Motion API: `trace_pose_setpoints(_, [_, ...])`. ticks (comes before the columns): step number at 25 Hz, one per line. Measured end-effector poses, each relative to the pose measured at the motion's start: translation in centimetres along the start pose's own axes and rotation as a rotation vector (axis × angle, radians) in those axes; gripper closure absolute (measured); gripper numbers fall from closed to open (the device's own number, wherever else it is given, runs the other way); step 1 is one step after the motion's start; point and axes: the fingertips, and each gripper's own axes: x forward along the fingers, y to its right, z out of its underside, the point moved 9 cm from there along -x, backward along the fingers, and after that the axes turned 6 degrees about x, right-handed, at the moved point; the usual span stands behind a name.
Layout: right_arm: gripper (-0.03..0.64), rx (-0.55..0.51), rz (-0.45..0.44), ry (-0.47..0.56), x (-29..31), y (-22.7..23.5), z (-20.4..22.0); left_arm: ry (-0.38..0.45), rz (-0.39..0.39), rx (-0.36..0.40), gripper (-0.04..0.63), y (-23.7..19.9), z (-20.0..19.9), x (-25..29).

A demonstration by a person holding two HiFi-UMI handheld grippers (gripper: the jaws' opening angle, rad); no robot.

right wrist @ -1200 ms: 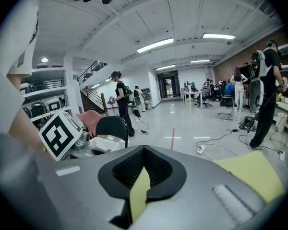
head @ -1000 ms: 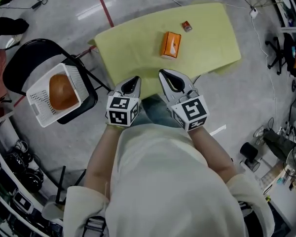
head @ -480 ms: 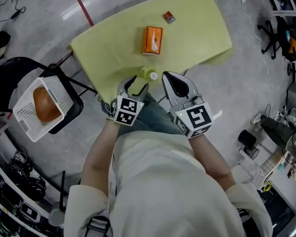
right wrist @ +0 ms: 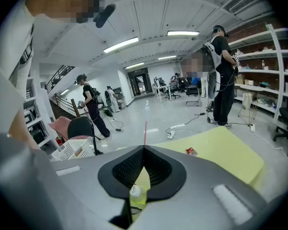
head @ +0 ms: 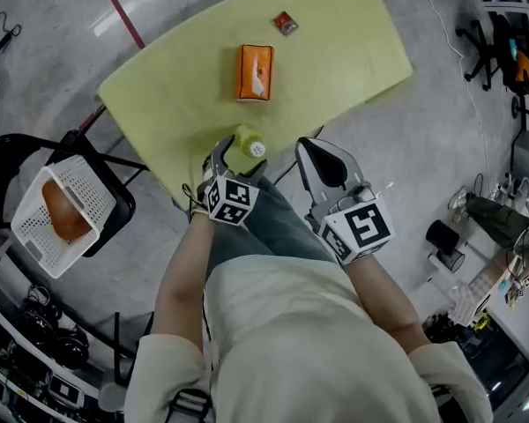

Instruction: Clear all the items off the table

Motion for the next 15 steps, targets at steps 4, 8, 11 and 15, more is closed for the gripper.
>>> trace_pose_setpoints(4, [0.623, 0.024, 0.029, -0.015, 0.3, 1.4, 0.8, 0.004, -0.037, 0.026, 0.189, 0.1, 0.7, 2.1])
trace_pose_setpoints(8, [0.623, 0.047, 0.046, -0.025, 0.9, 2.2, 1.6, -0.011, -0.032, 0.045, 0.189, 0.0, 1.5, 4.1])
trace_pose_setpoints(11, [0.623, 0.050, 0.049, -0.034, 1.2, 2.3, 1.9, -0.022, -0.028, 0.044, 0.195, -0.2, 1.8, 5.2])
trace_pose_setpoints(15, [0.623, 0.045, 0.045, -0.046, 1.6, 2.2, 2.3, -0.024, -0.027, 0.068, 0.228, 0.1, 1.9, 5.9])
